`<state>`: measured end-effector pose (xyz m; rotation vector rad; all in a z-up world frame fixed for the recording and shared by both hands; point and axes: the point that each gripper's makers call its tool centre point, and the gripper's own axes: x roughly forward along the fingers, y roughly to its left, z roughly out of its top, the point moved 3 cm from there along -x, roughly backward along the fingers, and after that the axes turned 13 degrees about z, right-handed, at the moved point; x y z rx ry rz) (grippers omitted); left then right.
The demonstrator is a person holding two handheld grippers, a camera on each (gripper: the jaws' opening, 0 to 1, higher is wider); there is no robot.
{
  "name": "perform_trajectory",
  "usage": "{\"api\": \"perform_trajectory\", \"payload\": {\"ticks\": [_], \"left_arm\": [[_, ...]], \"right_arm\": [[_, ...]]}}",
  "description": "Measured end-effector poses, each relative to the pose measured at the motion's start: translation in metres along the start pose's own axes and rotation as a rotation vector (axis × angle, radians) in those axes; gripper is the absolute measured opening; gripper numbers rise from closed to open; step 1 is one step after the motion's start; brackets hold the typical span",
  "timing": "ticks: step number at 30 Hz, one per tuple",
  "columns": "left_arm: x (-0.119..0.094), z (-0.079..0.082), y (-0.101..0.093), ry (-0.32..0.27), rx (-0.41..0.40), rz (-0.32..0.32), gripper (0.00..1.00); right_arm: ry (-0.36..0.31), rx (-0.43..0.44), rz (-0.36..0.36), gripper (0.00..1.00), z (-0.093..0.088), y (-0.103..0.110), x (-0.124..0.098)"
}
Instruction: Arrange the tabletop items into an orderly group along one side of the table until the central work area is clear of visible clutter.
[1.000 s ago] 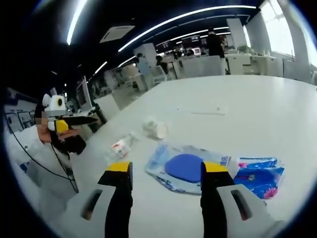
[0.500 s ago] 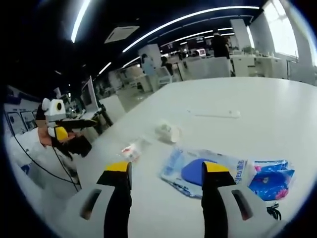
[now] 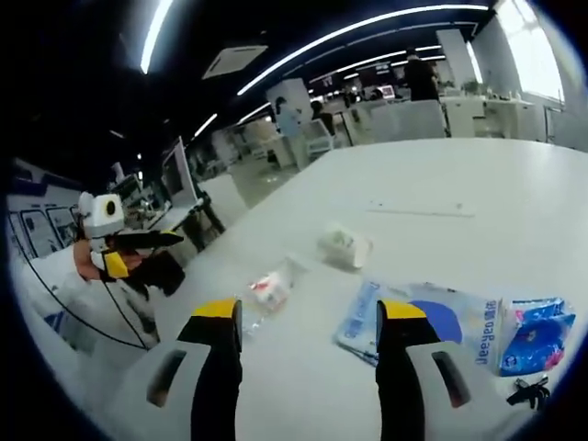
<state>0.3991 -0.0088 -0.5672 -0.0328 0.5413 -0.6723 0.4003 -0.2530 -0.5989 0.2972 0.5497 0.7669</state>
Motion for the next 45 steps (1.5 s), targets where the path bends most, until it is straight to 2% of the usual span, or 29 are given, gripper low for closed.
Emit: {"api": "perform_trajectory", "payload": {"ticks": [12, 20, 29, 38, 45], "left_arm": [[-0.016, -0.016, 0.03, 0.023, -0.022, 0.016, 1.0], [-0.02, -0.021, 0.043, 0.023, -0.042, 0.024, 1.0], [-0.014, -0.031, 0.051, 0.031, -0.069, 0.023, 1.0], [0.0, -0.041, 0.052, 0.04, -0.101, 0.003, 0.98], [0.007, -0.04, 0.059, 0.029, -0.116, -0.002, 0.96]], "right_arm": [[0.038, 0.006, 0.069, 0.57, 0.002, 0.015, 0.057], [0.074, 0.013, 0.115, 0.56, 0.003, 0.016, 0.098], [0.092, 0.081, 0.156, 0.52, 0.001, 0.006, 0.141], [0.127, 0.165, 0.146, 0.5, -0.006, -0.01, 0.178], [0.138, 0.244, 0.13, 0.47, -0.008, -0.023, 0.201]]}}
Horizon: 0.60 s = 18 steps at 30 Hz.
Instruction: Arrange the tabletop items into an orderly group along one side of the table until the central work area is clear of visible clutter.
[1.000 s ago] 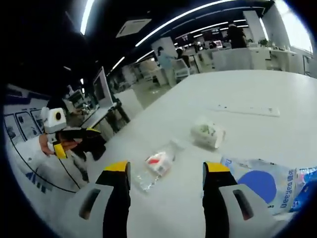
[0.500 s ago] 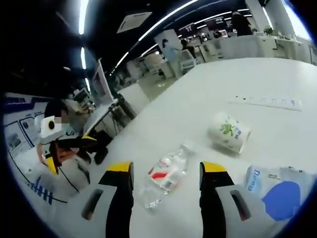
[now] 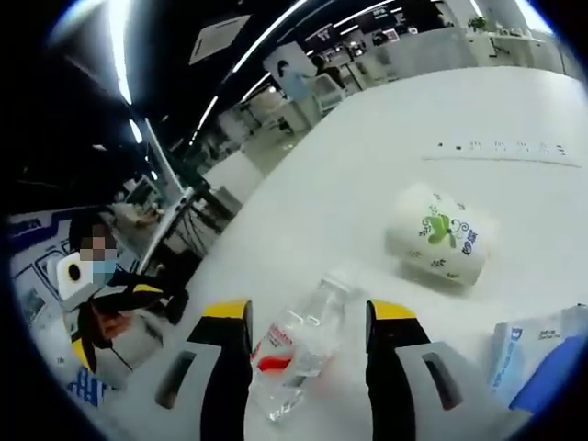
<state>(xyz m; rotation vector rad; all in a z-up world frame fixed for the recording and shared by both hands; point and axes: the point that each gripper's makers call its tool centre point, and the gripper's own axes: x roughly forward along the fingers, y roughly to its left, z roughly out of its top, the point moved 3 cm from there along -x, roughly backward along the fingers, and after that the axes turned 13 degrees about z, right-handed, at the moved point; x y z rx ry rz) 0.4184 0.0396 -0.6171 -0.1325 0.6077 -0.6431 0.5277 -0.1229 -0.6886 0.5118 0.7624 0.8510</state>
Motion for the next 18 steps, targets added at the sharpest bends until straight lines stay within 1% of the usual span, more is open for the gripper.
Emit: {"api": "perform_trajectory", "payload": {"ticks": [4, 7, 8, 13, 16, 17, 18], "left_arm": [[0.003, 0.0, 0.003, -0.003, -0.006, -0.003, 0.96], [0.006, 0.001, 0.003, -0.012, -0.01, -0.005, 0.95], [0.007, 0.001, 0.003, -0.013, -0.012, -0.006, 0.95], [0.012, 0.002, 0.001, -0.019, -0.019, -0.014, 0.94], [0.015, 0.002, 0.0, -0.025, -0.019, -0.019, 0.94], [0.016, 0.002, 0.0, -0.025, -0.021, -0.021, 0.93], [0.017, 0.002, 0.0, -0.027, -0.023, -0.022, 0.93]], "right_arm": [[0.002, 0.036, -0.01, 0.46, 0.002, -0.008, 0.01], [-0.002, 0.087, -0.017, 0.45, 0.002, -0.012, 0.018], [0.003, 0.112, -0.028, 0.45, -0.001, -0.013, 0.02], [0.012, 0.156, -0.058, 0.42, -0.007, -0.015, 0.026], [-0.001, 0.179, -0.079, 0.4, -0.008, -0.017, 0.028], [-0.008, 0.189, -0.077, 0.38, -0.008, -0.017, 0.029], [-0.014, 0.2, -0.076, 0.38, -0.007, -0.018, 0.03]]}}
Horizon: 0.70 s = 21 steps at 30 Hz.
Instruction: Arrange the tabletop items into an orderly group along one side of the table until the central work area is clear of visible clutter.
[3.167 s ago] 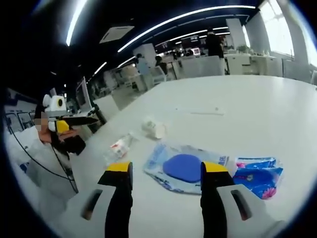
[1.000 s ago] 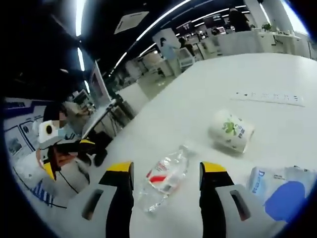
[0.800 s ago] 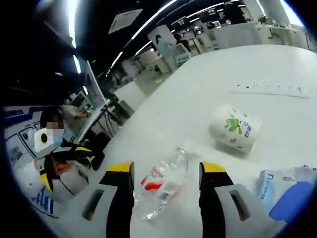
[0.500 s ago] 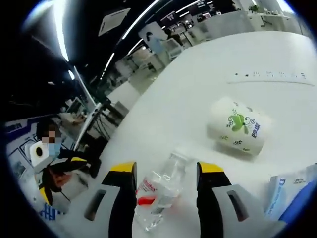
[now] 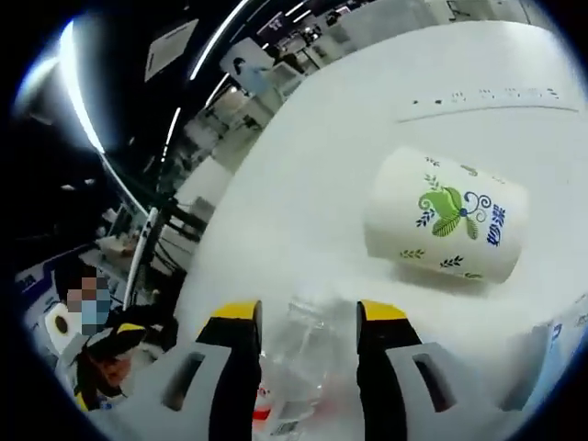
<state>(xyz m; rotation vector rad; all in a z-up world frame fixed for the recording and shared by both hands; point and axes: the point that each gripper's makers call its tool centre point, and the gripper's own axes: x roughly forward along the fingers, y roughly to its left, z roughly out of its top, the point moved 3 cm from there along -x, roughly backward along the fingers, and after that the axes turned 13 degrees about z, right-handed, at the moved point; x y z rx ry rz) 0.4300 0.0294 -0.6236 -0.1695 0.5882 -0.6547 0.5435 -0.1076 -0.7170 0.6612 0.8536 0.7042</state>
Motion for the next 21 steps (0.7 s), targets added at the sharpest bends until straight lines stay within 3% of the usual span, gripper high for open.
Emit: {"api": "perform_trajectory", "payload": {"ticks": [6, 12, 21], "left_arm": [[0.0038, -0.0034, -0.0002, 0.001, -0.011, -0.006, 0.92], [0.0059, -0.0051, 0.0006, -0.003, -0.022, -0.008, 0.91], [0.008, -0.0053, 0.0031, -0.003, -0.027, -0.006, 0.9]], "right_arm": [[-0.012, 0.066, -0.008, 0.32, 0.0025, -0.0029, 0.007], [0.002, 0.062, -0.015, 0.22, 0.0029, -0.0037, 0.0107], [-0.023, 0.075, -0.025, 0.2, 0.0052, -0.0075, 0.0102]]}}
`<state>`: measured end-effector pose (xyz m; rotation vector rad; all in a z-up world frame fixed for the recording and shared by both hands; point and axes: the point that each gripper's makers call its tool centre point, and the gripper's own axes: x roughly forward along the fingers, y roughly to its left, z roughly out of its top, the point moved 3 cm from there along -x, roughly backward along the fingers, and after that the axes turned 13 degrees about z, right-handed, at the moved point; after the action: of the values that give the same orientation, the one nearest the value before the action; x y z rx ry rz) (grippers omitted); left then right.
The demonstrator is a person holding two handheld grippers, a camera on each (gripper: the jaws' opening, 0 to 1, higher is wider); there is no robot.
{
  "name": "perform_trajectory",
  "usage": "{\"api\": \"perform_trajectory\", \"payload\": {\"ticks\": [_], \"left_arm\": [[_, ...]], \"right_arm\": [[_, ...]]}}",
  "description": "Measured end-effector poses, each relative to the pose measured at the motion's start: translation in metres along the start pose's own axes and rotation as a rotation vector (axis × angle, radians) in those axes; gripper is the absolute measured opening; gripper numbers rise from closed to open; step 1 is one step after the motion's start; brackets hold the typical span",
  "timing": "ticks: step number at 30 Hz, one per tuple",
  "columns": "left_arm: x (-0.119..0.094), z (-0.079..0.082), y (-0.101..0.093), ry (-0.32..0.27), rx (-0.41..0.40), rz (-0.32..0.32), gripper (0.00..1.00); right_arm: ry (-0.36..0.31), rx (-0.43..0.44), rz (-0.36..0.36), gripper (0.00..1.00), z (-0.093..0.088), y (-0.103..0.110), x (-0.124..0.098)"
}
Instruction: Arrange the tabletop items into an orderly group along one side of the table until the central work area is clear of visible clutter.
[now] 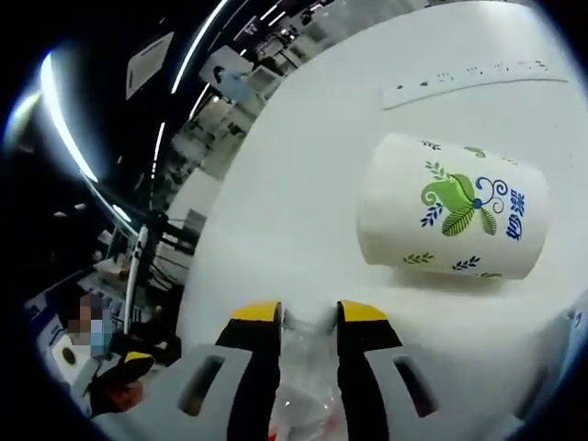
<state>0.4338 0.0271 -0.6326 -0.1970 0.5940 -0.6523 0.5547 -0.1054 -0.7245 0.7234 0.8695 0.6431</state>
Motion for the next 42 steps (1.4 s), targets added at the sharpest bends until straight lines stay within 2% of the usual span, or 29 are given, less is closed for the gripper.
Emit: {"api": "perform_trajectory", "payload": {"ticks": [11, 21, 23, 25, 34, 42], "left_arm": [[0.0, 0.0, -0.003, 0.0, 0.01, -0.006, 0.89], [0.0, 0.004, -0.005, -0.002, 0.023, -0.02, 0.86], [0.002, 0.005, -0.006, -0.003, 0.023, -0.029, 0.86], [0.005, 0.005, -0.007, 0.001, 0.03, -0.036, 0.85], [0.031, 0.006, -0.011, 0.03, 0.064, -0.092, 0.83], [0.059, -0.009, -0.019, 0.105, 0.126, -0.159, 0.81]], "right_arm": [[-0.021, -0.048, 0.025, 0.19, 0.001, 0.011, -0.006], [-0.04, -0.142, 0.075, 0.19, 0.003, 0.031, -0.015], [-0.059, -0.188, 0.109, 0.19, 0.006, 0.039, -0.017], [-0.058, -0.211, 0.111, 0.19, 0.006, 0.042, -0.02], [-0.071, -0.346, 0.157, 0.19, 0.005, 0.065, -0.032], [-0.091, -0.416, 0.166, 0.19, 0.003, 0.077, -0.043]]}}
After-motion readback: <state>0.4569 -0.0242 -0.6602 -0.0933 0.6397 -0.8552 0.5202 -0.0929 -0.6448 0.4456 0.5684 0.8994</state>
